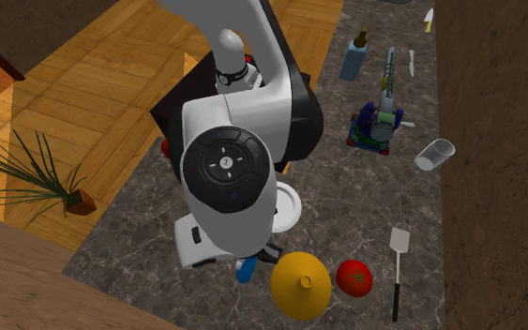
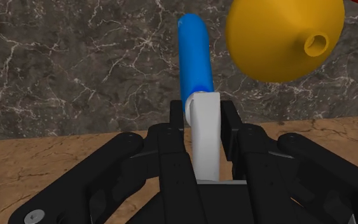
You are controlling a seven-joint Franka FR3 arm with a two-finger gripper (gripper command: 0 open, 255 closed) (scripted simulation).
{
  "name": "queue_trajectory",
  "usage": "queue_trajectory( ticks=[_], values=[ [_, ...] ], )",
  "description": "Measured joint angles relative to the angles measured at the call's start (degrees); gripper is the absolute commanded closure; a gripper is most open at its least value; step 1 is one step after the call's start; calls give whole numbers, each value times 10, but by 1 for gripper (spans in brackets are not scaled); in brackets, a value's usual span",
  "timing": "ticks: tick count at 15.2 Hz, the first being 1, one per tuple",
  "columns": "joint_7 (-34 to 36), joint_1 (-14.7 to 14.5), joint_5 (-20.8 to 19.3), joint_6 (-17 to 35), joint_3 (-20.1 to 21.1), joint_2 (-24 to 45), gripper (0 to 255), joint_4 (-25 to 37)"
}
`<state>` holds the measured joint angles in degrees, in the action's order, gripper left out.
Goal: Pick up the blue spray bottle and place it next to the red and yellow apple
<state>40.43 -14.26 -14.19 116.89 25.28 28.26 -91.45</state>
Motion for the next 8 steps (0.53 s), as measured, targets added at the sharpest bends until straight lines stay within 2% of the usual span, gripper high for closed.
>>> queue_trajectory(
  ticks=[8],
  values=[
    [-8,1,11,-51,6,-20,255,34]
  ],
)
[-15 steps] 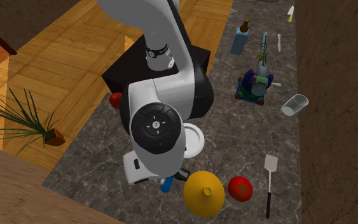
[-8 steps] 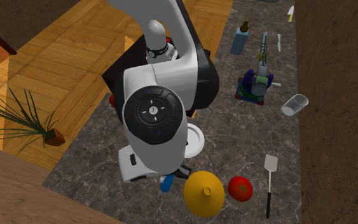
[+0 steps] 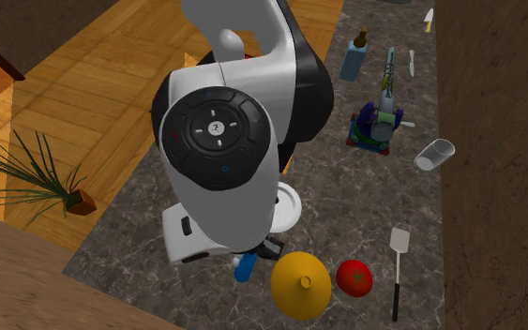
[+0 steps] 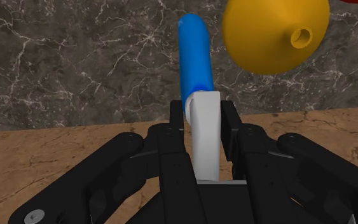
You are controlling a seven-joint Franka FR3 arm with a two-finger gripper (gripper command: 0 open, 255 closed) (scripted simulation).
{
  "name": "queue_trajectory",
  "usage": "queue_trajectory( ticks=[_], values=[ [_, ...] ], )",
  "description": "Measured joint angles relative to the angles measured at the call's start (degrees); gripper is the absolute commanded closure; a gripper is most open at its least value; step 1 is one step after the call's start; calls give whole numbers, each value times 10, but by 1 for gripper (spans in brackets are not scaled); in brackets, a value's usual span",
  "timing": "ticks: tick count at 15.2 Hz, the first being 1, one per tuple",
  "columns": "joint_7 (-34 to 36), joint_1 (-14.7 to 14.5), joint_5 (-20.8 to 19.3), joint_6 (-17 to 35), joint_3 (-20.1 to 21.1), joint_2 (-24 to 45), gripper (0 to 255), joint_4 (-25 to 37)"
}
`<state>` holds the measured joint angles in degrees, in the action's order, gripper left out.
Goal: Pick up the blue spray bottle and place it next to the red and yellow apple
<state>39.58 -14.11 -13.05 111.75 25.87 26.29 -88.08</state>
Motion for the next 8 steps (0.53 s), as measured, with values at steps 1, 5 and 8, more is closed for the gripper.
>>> queue_trajectory(
  ticks=[1,5,8],
  values=[
    [-1,-1,1,-7,0,-1,255,6],
    [-3,-1,5,-33,3,-9,255,25],
    [-6,-2,8,-53,4,-12,255,42]
  ],
)
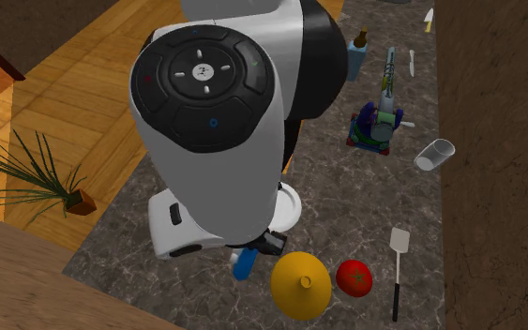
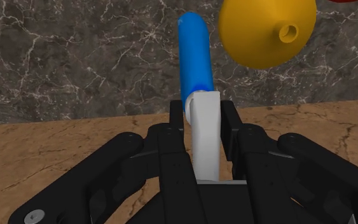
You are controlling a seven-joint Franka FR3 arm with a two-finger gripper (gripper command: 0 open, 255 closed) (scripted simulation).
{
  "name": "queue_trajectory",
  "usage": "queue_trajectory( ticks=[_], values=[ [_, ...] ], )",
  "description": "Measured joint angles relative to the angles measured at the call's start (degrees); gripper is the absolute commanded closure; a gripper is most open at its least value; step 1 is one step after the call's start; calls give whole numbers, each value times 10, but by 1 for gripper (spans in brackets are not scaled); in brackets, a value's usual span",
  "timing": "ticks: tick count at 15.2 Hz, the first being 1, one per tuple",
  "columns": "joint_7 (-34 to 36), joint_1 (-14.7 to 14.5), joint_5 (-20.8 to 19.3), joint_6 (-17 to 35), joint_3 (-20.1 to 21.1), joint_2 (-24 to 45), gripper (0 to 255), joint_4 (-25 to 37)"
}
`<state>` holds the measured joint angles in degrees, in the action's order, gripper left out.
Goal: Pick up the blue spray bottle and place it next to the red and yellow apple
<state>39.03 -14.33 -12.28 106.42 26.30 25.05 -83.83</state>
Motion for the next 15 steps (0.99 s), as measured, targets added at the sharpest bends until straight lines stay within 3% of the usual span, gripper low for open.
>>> queue_trajectory(
  ticks=[15],
  values=[
    [-8,-15,1,-118,3,5,255,124]
  ],
)
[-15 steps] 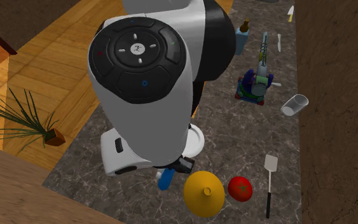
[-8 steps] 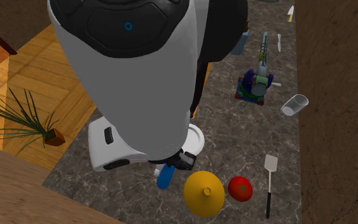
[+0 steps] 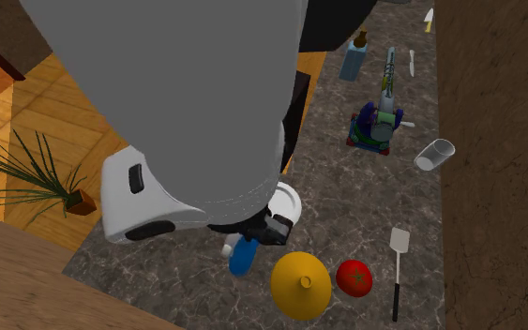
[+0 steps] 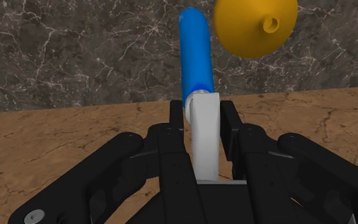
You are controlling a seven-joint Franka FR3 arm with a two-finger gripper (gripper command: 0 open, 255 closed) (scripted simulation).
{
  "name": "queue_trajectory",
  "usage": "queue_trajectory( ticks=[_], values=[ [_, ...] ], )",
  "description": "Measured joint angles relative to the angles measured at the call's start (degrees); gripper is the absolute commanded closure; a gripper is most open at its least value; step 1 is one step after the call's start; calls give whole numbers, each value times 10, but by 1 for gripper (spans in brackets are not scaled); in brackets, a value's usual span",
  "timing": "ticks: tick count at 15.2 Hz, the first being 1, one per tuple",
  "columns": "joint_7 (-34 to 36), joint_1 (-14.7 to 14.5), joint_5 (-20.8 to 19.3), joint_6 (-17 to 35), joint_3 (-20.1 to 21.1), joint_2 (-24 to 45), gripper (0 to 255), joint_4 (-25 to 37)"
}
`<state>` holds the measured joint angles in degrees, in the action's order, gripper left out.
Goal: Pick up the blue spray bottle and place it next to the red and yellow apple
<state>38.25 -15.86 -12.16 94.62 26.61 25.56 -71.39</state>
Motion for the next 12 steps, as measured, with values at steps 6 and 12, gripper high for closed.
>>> queue_trajectory(
  ticks=[6,12],
  values=[
    [-59,73,48,46,-4,-113,255,-148],
    [-145,133,97,78,-30,-220,255,-274]
  ],
)
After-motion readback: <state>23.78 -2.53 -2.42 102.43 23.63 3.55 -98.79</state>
